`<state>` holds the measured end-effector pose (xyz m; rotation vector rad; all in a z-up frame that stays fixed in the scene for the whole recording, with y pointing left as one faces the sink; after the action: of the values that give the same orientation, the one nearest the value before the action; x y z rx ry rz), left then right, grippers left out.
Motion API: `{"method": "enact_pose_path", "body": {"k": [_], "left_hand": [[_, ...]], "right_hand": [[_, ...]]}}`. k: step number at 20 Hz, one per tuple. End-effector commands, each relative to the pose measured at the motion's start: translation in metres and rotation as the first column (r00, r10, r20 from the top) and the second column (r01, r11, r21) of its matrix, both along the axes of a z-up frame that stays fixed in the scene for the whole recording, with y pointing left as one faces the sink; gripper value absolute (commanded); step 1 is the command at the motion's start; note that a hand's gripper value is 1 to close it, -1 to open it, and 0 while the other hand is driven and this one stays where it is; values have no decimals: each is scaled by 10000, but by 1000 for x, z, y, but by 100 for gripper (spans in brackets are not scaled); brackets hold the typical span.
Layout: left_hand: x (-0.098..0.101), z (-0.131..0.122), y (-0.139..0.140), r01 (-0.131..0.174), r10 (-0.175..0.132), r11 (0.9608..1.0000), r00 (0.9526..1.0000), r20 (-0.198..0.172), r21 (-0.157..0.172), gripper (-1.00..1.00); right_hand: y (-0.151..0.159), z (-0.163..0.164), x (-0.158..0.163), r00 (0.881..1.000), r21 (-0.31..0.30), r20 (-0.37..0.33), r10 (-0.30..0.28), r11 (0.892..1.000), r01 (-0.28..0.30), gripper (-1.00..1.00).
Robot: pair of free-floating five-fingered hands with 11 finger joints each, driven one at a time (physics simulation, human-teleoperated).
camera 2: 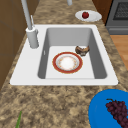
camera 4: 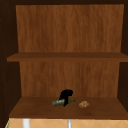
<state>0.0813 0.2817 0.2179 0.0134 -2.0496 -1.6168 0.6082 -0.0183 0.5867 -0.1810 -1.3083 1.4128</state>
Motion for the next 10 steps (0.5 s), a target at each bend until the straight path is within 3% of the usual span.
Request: {"method": "enact_pose_path", "body": {"k": [1, 2, 6, 7, 8, 10], "left_hand": [[0, 0, 0, 0, 0, 10000, 10000, 0, 0, 0], [0, 0, 0, 0, 0, 10000, 10000, 0, 0, 0], [0, 0, 0, 0, 0, 10000, 10000, 0, 0, 0], [0, 0, 0, 0, 0, 10000, 10000, 0, 0, 0], [0, 0, 0, 0, 0, 10000, 10000, 0, 0, 0], [0, 0, 0, 0, 0, 10000, 10000, 0, 0, 0]], "right_hand": [[20, -29, -22, 9985, -44, 76, -543, 9985, 544, 100], [18, -27, -20, 9983, -4, 109, -570, 9984, 570, 100], [16, -15, -14, 9990, -873, 427, -140, 9960, 177, 100], [18, -13, -14, 9998, -696, 135, -146, 9975, 155, -100], [11, -1, 0, 9991, -245, -413, -123, 9996, 112, -100], [9, 6, -1, 9995, -313, -162, -289, 9991, 284, -100]]}}
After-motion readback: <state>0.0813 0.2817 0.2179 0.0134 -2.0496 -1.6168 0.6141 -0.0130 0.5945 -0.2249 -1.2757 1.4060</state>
